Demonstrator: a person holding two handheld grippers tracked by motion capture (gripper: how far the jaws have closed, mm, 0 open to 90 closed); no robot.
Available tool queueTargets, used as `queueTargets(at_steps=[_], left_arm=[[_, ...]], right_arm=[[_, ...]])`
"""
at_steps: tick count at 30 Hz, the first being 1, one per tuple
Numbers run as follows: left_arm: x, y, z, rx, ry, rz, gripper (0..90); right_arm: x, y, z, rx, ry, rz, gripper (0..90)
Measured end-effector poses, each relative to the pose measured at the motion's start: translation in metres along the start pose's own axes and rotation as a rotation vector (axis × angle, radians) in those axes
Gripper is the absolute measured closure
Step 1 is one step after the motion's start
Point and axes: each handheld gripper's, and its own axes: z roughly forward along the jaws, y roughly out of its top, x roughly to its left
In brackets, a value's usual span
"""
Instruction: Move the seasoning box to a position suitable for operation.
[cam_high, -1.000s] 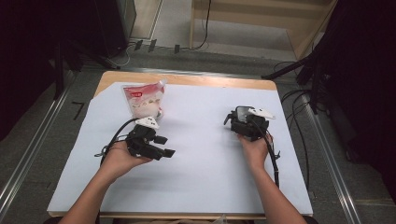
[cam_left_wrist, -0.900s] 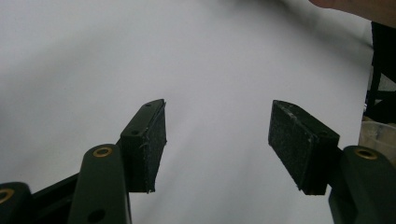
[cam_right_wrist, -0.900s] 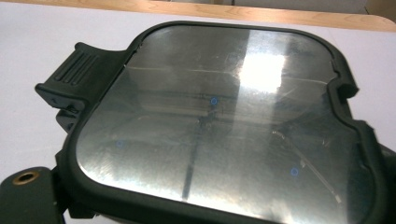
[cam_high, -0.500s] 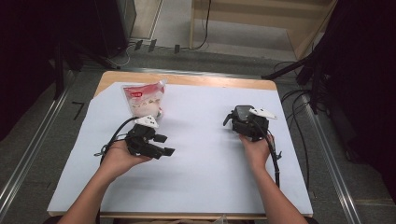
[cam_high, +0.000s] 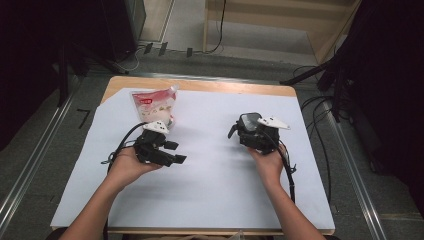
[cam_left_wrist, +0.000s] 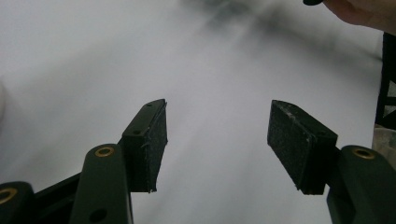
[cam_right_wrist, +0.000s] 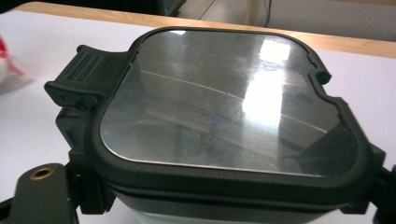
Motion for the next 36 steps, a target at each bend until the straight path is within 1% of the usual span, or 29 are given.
queueTargets(at_steps=[1,2,3,4,5,7,8,9,10,11,12,14,15,17,18,19,21,23,24,25,27,28,29,30,31,32,34,35,36], left_arm=[[0.0,0.0,0.0,0.0,0.0,0.0,38.8],[0.001,0.001,0.001,-0.005,-0.001,-0.003,38.8],[0.001,0.001,0.001,-0.005,-0.001,-0.003,38.8],[0.002,0.001,0.001,-0.002,0.002,0.0,38.9],[0.002,0.001,0.001,-0.002,0.002,0.0,39.0],[0.004,0.002,0.002,-0.003,-0.001,-0.001,39.0],[0.004,0.003,0.003,-0.001,0.001,-0.003,39.1],[0.004,0.003,0.003,-0.001,0.001,-0.003,39.0],[0.005,0.003,0.003,0.002,0.004,-0.011,39.0],[0.005,0.004,0.003,0.004,0.004,-0.023,39.0],[0.005,0.004,0.003,0.004,0.004,-0.023,38.9],[0.004,0.005,0.004,-0.009,-0.003,-0.023,38.9],[0.004,0.005,0.004,-0.007,0.0,-0.021,38.9],[0.005,0.005,0.004,0.0,0.004,-0.019,38.9],[0.005,0.005,0.004,0.003,0.003,-0.017,38.9],[0.005,0.005,0.005,0.0,0.003,-0.018,38.9],[0.005,0.005,0.004,-0.009,-0.003,-0.014,38.9],[0.005,0.005,0.004,-0.009,-0.002,-0.018,38.9],[0.005,0.005,0.003,-0.008,0.002,-0.018,39.0],[0.005,0.004,0.003,-0.014,0.002,-0.016,39.0],[0.005,0.005,0.003,-0.007,0.005,-0.014,38.9],[0.005,0.004,0.003,-0.005,0.002,-0.014,38.9],[0.005,0.004,0.003,-0.004,0.001,-0.013,39.0],[0.005,0.004,0.003,-0.004,0.003,-0.012,39.0],[0.005,0.004,0.003,-0.004,0.004,-0.011,39.0],[0.006,0.004,0.003,-0.009,0.004,-0.012,39.0],[0.006,0.004,0.002,-0.009,0.004,-0.013,39.0],[0.006,0.004,0.002,-0.009,0.004,-0.013,39.0],[0.006,0.004,0.002,-0.008,0.006,-0.012,39.0]], right_arm=[[0.0,0.0,0.0,0.0,0.0,0.0,15.0],[0.005,0.0,-0.002,0.003,0.015,-0.006,15.0],[0.005,0.0,-0.002,0.003,0.015,-0.006,15.0],[0.009,-0.001,-0.005,0.003,0.024,-0.02,15.1],[0.009,-0.001,-0.005,0.003,0.024,-0.02,15.1],[0.013,-0.001,-0.007,0.005,0.042,-0.021,15.0],[0.018,-0.002,-0.009,0.007,0.064,-0.03,15.1],[0.018,-0.002,-0.009,0.007,0.064,-0.03,15.1],[0.023,-0.003,-0.011,0.015,0.088,-0.042,15.1],[0.025,-0.004,-0.012,0.019,0.099,-0.049,15.1],[0.025,-0.004,-0.012,0.019,0.099,-0.049,15.1],[0.033,-0.006,-0.014,0.023,0.121,-0.062,15.1],[0.033,-0.006,-0.014,0.023,0.121,-0.062,15.1],[0.038,-0.007,-0.016,0.029,0.138,-0.064,15.1],[0.042,-0.008,-0.016,0.03,0.15,-0.076,15.1],[0.042,-0.008,-0.016,0.03,0.15,-0.076,15.1],[0.049,-0.01,-0.016,0.037,0.168,-0.083,15.1],[0.052,-0.011,-0.016,0.04,0.177,-0.083,15.1],[0.056,-0.012,-0.015,0.046,0.192,-0.094,15.1],[0.056,-0.012,-0.015,0.046,0.192,-0.094,15.1],[0.063,-0.014,-0.014,0.058,0.207,-0.114,15.2],[0.063,-0.014,-0.014,0.058,0.207,-0.114,15.2],[0.068,-0.016,-0.014,0.061,0.219,-0.12,15.2],[0.068,-0.016,-0.014,0.061,0.219,-0.12,15.2],[0.07,-0.017,-0.014,0.067,0.229,-0.117,15.2],[0.074,-0.019,-0.015,0.075,0.253,-0.111,15.2],[0.079,-0.02,-0.016,0.079,0.264,-0.121,15.2],[0.079,-0.02,-0.016,0.079,0.264,-0.121,15.2],[0.083,-0.022,-0.016,0.081,0.274,-0.131,15.2]])
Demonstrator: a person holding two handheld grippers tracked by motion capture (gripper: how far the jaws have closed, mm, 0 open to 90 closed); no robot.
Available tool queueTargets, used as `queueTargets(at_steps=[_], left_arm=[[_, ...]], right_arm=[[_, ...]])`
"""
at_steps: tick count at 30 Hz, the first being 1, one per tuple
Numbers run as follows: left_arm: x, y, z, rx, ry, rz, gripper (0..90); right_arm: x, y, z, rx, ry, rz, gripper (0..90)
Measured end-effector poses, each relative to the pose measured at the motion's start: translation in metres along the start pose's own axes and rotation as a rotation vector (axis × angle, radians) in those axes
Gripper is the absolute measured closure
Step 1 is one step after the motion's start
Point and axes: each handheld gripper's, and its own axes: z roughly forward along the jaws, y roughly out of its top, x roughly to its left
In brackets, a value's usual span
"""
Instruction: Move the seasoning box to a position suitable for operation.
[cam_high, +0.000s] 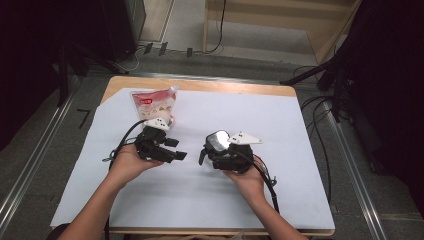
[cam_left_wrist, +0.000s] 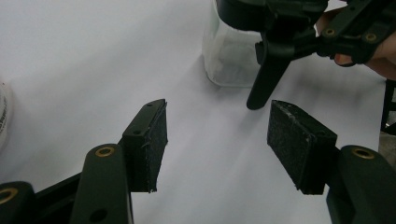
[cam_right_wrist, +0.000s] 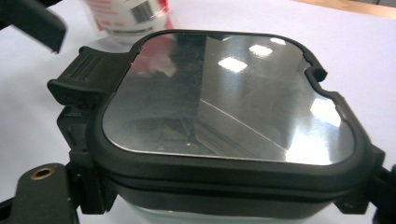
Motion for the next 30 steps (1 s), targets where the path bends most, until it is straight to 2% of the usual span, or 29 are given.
queueTargets(at_steps=[8,10,14,18,25,27,30], left_arm=[[0.0,0.0,0.0,-0.006,-0.001,0.0,38.9],[0.0,0.0,0.0,-0.002,0.001,0.003,39.0],[0.0,0.0,0.0,-0.002,-0.002,0.005,39.0],[0.0,0.0,0.0,-0.002,-0.003,0.003,39.0],[-0.002,0.0,0.002,0.008,-0.009,0.013,39.2],[-0.003,0.0,0.003,0.004,-0.01,0.011,39.3],[-0.004,0.001,0.003,0.006,-0.007,0.013,39.2]], right_arm=[[0.01,-0.006,0.007,0.025,0.024,-0.027,15.2],[0.012,-0.008,0.007,0.026,0.017,-0.043,15.2],[0.013,-0.01,0.007,0.015,0.012,-0.038,15.1],[0.014,-0.011,0.005,0.032,0.007,-0.07,15.0],[0.016,-0.013,0.004,0.049,0.004,-0.064,13.8],[0.018,-0.014,0.005,0.056,0.002,-0.089,13.2],[0.021,-0.015,0.003,0.07,-0.005,-0.096,12.9]])
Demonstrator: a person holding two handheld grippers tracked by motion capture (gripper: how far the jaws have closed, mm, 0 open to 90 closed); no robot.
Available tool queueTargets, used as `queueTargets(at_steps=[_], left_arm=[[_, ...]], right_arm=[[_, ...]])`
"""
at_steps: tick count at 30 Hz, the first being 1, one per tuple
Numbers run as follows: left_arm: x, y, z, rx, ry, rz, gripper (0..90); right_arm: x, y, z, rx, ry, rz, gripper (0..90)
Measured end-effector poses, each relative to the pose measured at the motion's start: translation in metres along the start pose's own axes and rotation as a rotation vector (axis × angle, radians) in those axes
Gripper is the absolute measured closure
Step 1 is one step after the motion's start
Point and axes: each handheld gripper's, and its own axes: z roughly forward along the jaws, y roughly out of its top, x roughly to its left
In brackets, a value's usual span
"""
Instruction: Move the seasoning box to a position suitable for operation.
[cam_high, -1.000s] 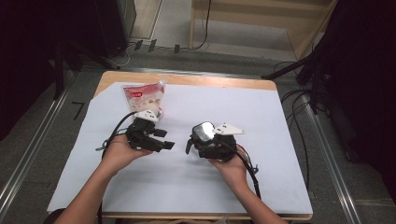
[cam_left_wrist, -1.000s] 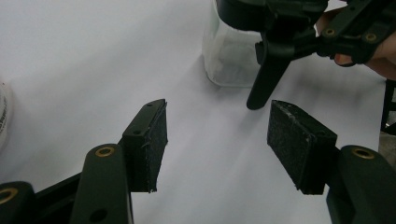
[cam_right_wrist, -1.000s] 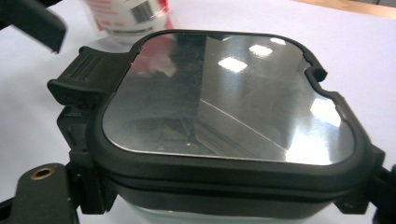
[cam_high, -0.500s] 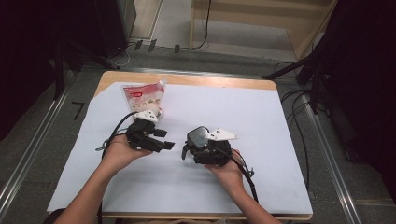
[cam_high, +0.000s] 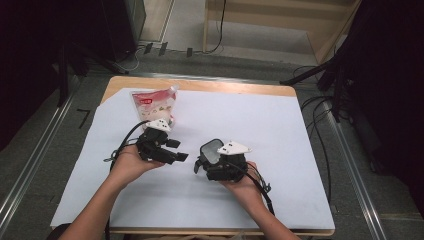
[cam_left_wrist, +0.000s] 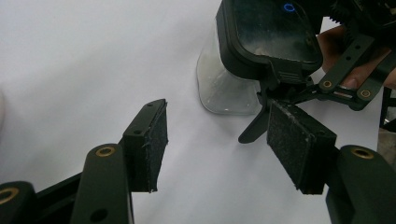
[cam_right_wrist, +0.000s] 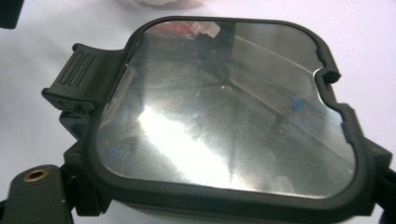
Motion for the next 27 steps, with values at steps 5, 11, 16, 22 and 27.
queueTargets(at_steps=[5,11,16,22,27], left_arm=[[0.0,0.0,0.002,0.008,0.001,0.001,39.2],[0.001,0.0,0.003,0.005,-0.004,0.008,39.3],[-0.001,-0.001,0.003,-0.002,-0.004,-0.001,40.5],[-0.002,-0.001,0.004,0.011,-0.013,-0.007,44.6],[-0.003,-0.001,0.006,0.009,-0.02,-0.008,48.8]], right_arm=[[-0.004,-0.001,-0.002,0.003,0.036,0.03,11.9],[-0.007,-0.002,-0.01,0.016,0.063,0.039,11.9],[-0.009,-0.007,-0.028,0.033,0.087,0.048,13.3],[-0.01,-0.009,-0.053,0.017,0.126,0.052,21.6],[-0.017,-0.014,-0.067,0.02,0.172,0.056,39.2]])
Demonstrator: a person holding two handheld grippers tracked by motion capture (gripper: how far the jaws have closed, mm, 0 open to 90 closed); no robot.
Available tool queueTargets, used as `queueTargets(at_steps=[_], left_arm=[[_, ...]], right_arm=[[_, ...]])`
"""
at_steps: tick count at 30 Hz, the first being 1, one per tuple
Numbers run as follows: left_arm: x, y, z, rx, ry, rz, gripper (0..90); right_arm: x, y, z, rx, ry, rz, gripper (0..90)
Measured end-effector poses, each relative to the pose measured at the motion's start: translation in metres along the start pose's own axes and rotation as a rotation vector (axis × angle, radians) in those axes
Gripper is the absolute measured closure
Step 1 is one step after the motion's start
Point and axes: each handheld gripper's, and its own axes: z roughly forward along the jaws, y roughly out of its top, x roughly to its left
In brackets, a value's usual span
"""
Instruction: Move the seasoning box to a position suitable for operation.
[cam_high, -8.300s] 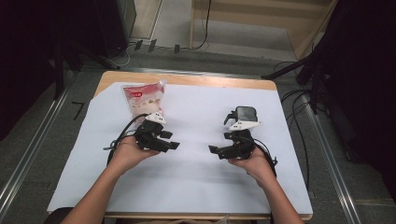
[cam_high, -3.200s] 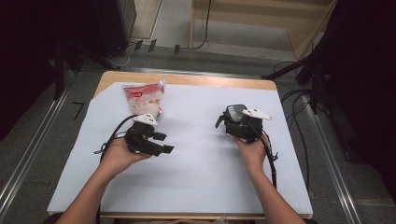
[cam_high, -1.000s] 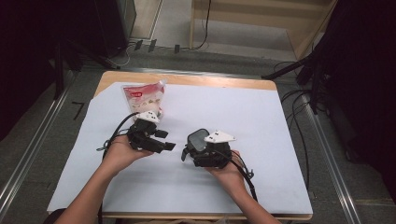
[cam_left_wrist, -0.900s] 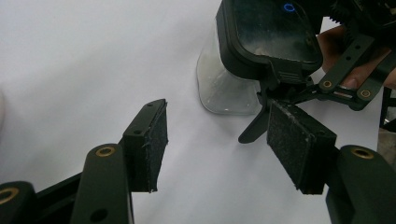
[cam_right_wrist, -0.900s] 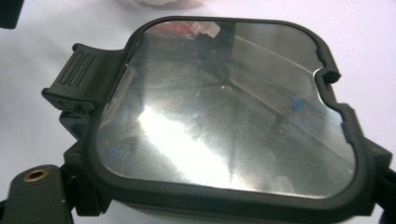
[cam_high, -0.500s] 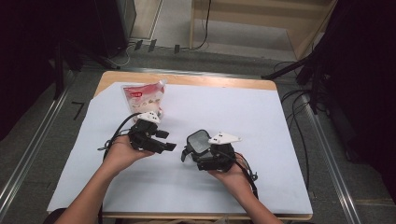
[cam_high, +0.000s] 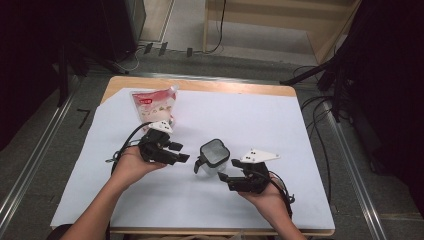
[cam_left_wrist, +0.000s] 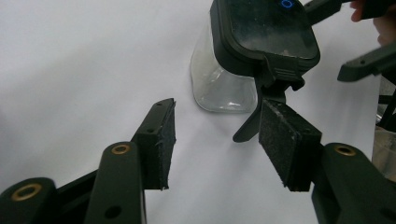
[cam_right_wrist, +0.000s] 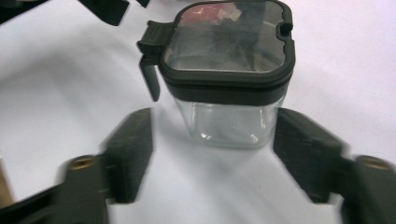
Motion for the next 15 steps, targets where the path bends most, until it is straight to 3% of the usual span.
queueTargets(at_steps=[2,3,4,5,8,10,11,12,15], left_arm=[[-0.0004,0.0002,0.0007,0.007,0.002,0.01,51.2],[-0.0009,0.0003,0.001,0.012,0.001,0.009,52.3],[-0.0013,0.0002,0.0019,0.009,-0.002,0.006,52.3],[-0.0014,0.0003,0.002,0.023,0.002,0.012,55.7],[-0.0021,-0.0002,0.0023,0.027,-0.001,0.007,60.1],[-0.0013,-0.001,0.0028,0.027,-0.035,-0.01,65.9],[-0.0019,-0.0017,0.0035,0.028,-0.048,-0.021,74.6],[-0.0026,-0.0015,0.0055,0.048,-0.054,-0.012,76.9],[-0.004,-0.0003,0.007,0.04,-0.065,-0.019,87.7]], right_arm=[[-0.0014,0.0002,-0.0019,-0.006,0.003,-0.005,41.1],[-0.004,0.0012,-0.0042,-0.009,0.007,-0.011,48.7],[-0.004,0.0012,-0.0042,-0.009,0.007,-0.011,48.7],[-0.0058,0.002,-0.0049,-0.01,0.007,-0.013,56.8],[-0.0066,0.0021,-0.0048,-0.004,0.008,-0.019,63.8],[-0.0066,0.0023,-0.0052,-0.003,0.007,-0.02,73.0],[-0.0067,0.0028,-0.0065,-0.009,0.011,-0.023,81.2],[-0.0067,0.003,-0.0072,-0.012,0.012,-0.017,83.5],[-0.008,0.0032,-0.0093,-0.024,0.014,-0.004,90.0]])
